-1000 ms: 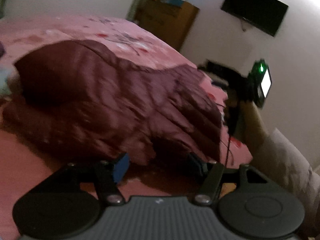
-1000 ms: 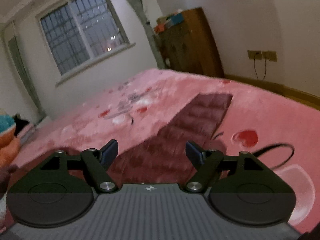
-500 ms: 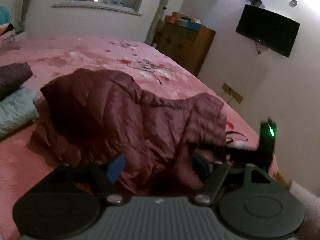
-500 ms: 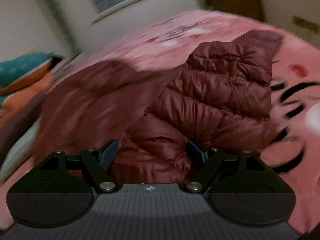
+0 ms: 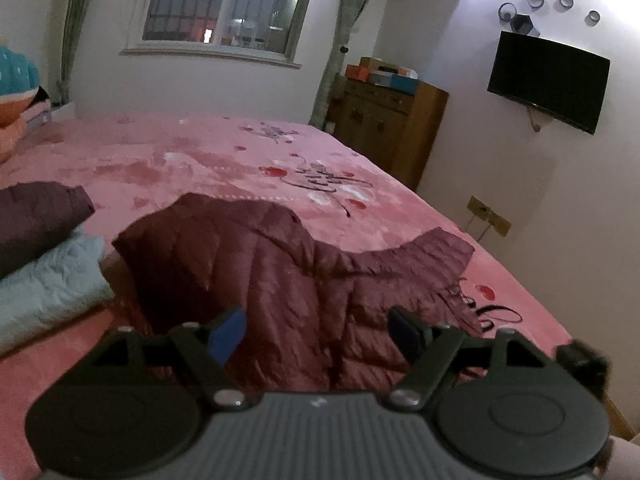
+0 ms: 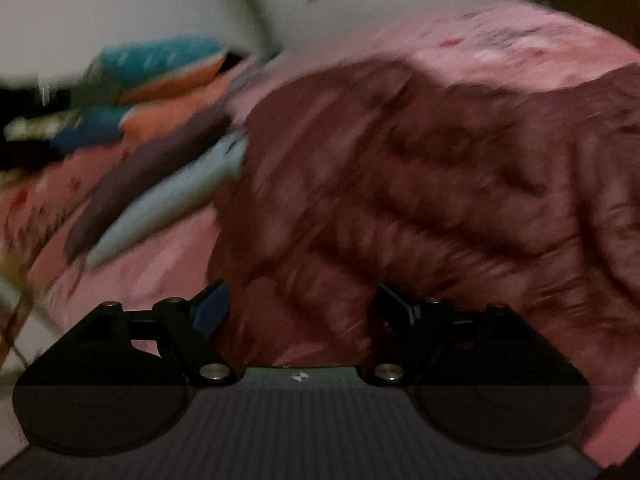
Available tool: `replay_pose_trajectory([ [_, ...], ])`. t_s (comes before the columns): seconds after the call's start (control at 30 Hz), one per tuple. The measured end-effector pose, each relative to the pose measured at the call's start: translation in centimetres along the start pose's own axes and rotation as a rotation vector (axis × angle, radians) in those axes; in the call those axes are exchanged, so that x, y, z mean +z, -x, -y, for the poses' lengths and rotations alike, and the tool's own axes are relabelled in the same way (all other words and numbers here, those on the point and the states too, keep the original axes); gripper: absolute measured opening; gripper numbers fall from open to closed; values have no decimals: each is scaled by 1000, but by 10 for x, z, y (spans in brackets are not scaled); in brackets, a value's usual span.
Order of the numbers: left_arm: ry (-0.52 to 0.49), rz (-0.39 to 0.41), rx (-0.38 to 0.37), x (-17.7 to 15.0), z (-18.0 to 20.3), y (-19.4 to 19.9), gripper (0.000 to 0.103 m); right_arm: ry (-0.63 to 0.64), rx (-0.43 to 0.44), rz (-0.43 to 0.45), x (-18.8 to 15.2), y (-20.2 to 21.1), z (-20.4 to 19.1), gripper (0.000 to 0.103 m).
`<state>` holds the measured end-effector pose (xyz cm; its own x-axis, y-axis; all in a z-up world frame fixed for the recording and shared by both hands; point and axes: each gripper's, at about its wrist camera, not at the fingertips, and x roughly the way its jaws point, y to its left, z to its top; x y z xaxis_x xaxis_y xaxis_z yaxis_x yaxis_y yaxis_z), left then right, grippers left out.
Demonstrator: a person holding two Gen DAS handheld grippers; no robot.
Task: Fold large clothes
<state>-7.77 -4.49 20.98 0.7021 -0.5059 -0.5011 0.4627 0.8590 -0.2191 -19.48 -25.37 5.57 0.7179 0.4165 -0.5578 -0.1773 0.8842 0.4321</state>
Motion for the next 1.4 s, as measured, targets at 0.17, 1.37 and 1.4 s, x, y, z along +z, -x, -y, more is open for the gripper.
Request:
replay_pose_trajectory([
  [0.17, -41, 16, -4, 16, 6, -16, 78, -207, -98, 230, 6, 57, 49, 103],
  [1.37, -558, -311, -171, 46, 158, -295, 80, -526, -357, 201, 1, 4, 139, 103],
  [1.4, -586, -336, -180, 43, 161, -306, 80, -530, -357, 201, 1, 3, 139, 103],
])
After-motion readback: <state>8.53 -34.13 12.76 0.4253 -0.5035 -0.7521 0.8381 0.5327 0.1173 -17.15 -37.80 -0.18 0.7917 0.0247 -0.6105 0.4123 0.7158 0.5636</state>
